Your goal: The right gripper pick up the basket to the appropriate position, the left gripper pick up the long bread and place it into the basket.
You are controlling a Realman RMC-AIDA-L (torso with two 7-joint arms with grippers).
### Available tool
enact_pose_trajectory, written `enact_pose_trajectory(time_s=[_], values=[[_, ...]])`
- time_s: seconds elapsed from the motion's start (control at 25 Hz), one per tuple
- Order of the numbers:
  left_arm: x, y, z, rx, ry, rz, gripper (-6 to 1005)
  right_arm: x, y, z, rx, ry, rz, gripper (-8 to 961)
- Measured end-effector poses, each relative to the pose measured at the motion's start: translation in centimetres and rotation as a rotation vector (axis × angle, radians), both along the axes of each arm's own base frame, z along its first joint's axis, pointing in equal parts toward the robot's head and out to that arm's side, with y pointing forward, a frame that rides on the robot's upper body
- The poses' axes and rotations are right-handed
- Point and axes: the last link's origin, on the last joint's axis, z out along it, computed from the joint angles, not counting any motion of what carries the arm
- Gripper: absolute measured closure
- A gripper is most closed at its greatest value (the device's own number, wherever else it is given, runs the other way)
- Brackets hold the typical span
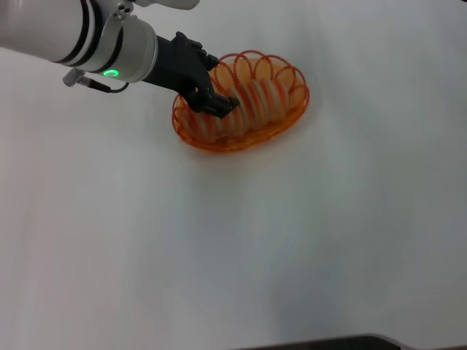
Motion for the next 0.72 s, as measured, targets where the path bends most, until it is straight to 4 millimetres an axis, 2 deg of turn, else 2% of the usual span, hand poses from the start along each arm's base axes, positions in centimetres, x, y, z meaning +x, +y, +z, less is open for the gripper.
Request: enact_pose_trajectory(time_s=[0.12,0.28,0.48,0.72], values=[[-0.2,0.0,0.0,0.002,0.0,0.006,207,-0.1,0.1,0.0,0.0,0.0,0.001,114],[-0.3,0.1,0.6,0.032,-0.064,0.033,175,-0.1,0.1,0.1,0.006,-0.001,0.003,114],[-0.7,0.3,1.8,0.115,-0.269,0.106,134,-0.1,0.2,0.2,0.015,-0.007,0.007,114],[-2.7,-0.6,3.4,0.2,-0.517,0.167,127,-0.8,0.0,0.1,0.051,-0.019,0.076,114]])
